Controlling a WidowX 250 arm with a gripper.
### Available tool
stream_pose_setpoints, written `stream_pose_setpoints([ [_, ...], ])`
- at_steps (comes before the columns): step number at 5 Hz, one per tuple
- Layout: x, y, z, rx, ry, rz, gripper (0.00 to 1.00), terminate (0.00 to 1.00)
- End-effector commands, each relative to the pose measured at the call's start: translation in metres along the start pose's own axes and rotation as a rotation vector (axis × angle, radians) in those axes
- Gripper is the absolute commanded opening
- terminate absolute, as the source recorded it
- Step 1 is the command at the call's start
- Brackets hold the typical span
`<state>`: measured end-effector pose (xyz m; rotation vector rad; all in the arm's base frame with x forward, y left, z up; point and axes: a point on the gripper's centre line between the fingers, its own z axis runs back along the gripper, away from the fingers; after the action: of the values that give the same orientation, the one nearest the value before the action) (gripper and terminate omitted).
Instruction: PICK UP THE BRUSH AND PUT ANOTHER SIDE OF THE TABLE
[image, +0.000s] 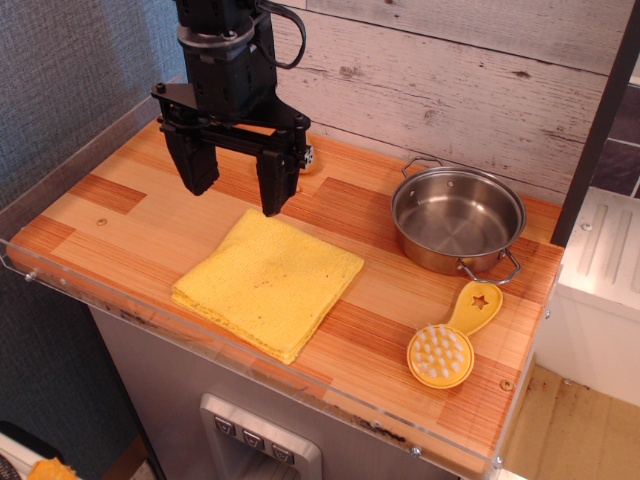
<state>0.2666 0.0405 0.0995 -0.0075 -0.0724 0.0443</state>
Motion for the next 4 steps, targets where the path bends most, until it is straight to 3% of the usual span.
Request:
stream_pose_setpoints([
  [1,0.000,0.000,0.000,0.000,0.000,0.000,1.00,0.00],
  [2,-0.007,-0.023,-0.011,-0.042,-0.005,-0.057,1.00,0.00],
  [4,0.003,-0.120,-0.020,0.001,-0.033,-0.207,1.00,0.00],
])
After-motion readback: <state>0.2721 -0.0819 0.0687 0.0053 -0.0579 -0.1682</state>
